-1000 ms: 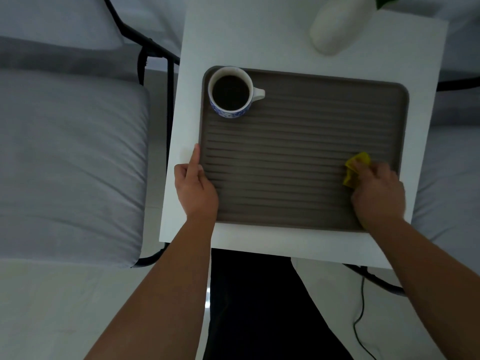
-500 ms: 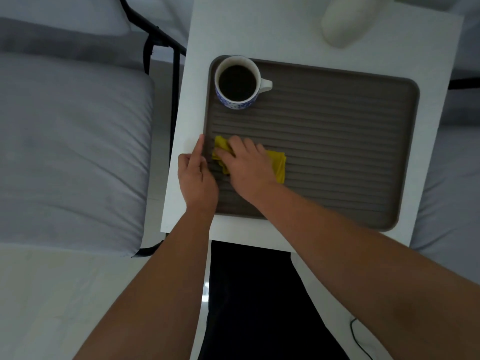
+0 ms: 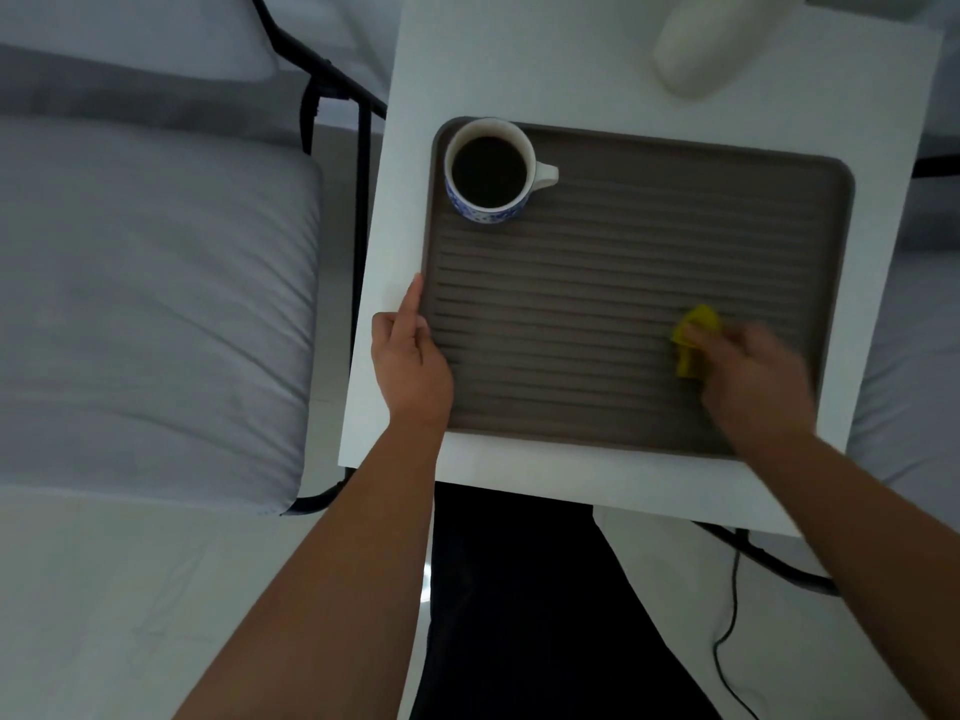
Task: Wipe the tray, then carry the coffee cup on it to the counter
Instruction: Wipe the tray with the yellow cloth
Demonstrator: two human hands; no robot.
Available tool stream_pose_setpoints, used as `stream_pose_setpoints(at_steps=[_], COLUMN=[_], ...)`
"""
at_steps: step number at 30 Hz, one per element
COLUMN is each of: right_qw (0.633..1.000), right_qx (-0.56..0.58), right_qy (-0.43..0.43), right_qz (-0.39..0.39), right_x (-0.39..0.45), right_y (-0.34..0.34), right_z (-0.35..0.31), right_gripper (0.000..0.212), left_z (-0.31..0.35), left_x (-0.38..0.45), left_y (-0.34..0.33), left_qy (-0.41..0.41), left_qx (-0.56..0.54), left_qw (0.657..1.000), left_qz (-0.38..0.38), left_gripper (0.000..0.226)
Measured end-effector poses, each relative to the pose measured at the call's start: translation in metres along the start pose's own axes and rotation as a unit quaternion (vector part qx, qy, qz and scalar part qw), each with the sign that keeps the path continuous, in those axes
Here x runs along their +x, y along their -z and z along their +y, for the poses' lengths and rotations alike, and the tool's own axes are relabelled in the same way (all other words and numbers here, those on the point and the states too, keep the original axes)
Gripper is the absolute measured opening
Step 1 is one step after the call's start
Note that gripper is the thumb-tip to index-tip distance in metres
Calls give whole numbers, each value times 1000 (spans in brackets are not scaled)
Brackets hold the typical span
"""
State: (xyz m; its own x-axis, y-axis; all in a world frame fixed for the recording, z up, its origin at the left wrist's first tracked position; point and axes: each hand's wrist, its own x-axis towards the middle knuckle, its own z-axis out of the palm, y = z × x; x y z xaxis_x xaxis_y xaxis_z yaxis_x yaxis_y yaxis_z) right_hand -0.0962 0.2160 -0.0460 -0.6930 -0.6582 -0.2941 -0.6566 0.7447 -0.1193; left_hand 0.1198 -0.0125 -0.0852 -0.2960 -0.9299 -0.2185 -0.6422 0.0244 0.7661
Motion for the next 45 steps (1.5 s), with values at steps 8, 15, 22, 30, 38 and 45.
stream_pose_setpoints(at_steps=[8,15,22,30,38,45], right_qw=[991,981,960,986,939,909], right_qx=[97,67,-3,55,173,213], right_qy=[-87,166,266,141,-293,-336], right_qz=[14,-69,-82,-73,44,127], right_x=[-22,9,26,0,-34,25], right_y=[-12,-26,-23,-13,-12,-16], right_z=[-39,-179,-205,-76,28,-48], right_gripper=[49,50,52,44,42,31], left_z=[0,0,-2,0,-3,-1], left_x=[1,3,4,-1,-3,-5], left_y=[2,3,8,5,3,-1], left_qy=[6,9,23,11,-27,-28], left_qx=[-24,-34,-57,-34,32,77], left_qw=[1000,999,997,999,999,997], left_qz=[-12,-16,-36,-15,-7,5], left_gripper=[47,48,46,47,53,54])
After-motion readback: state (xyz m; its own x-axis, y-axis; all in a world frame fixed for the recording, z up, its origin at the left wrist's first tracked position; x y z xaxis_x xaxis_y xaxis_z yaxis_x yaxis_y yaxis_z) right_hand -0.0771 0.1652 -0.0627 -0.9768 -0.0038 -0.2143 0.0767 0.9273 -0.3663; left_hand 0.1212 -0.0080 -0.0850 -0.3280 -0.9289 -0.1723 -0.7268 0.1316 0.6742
